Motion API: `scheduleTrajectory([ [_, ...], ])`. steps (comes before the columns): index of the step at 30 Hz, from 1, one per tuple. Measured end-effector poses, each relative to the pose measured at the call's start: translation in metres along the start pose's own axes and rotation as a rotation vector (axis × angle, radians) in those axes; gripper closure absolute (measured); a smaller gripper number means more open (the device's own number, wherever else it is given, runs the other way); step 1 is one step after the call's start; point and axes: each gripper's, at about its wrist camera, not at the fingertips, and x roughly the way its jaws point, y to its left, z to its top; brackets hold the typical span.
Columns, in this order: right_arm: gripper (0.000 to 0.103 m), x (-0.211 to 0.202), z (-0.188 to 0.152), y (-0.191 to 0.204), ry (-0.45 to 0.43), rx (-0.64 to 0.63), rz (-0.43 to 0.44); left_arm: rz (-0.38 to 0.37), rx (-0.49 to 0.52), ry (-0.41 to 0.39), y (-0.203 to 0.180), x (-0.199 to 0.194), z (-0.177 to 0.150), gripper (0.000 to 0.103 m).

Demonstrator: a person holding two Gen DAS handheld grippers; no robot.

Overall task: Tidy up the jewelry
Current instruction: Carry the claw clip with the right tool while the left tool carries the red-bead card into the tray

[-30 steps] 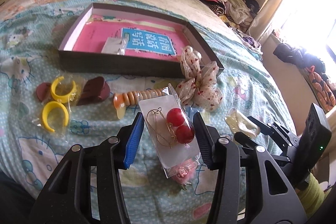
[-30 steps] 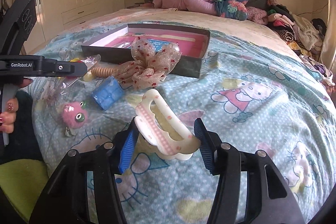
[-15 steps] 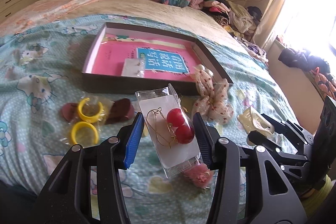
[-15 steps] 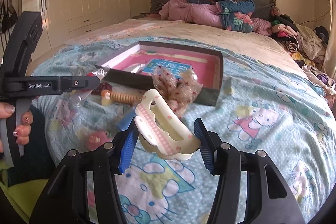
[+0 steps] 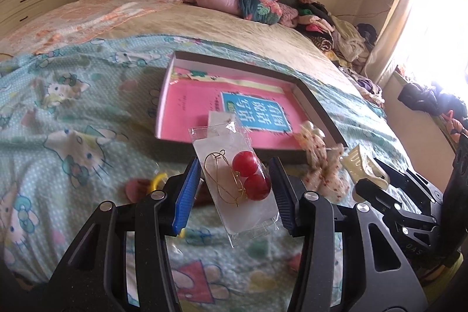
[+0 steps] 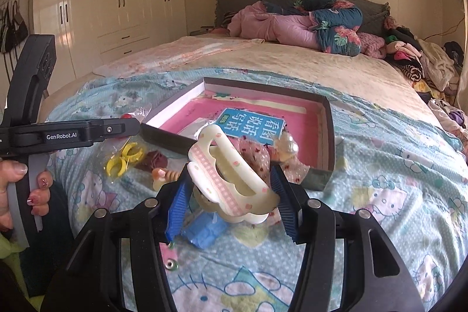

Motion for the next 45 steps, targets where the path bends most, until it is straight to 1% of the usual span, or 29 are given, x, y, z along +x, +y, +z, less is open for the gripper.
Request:
scheduleTrajectory([
  [10,0.051,0.014,0.023,-0.012,-0.013,0.028,-0.039,0.014,0.022,0.001,0.007,0.016,0.023,0.063],
  [16,0.051,0.025,0.039,-0.029,-0.026,0.04,-0.082,0.01,0.059,0.003,-0.005,0.03,0.036,0.063],
  [27,0.051,0.065,0.055,-0.07,0.009,0.09,-0.152,-0.015,0.117,0.031,-0.03,0.07,0.058,0.063],
  [31,0.051,0.081,0.06,-0.084,0.02,0.103,-0.168,-0.021,0.154,0.043,-0.04,0.086,0.062,0.063],
  [35,0.051,0.098,0.063,-0.094,0.038,0.11,-0.173,-0.031,0.168,0.061,-0.047,0.1,0.063,0.063],
  [45,0.051,0.141,0.066,-0.104,0.111,0.094,-0.171,-0.057,0.21,0.098,-0.057,0.126,0.054,0.063],
])
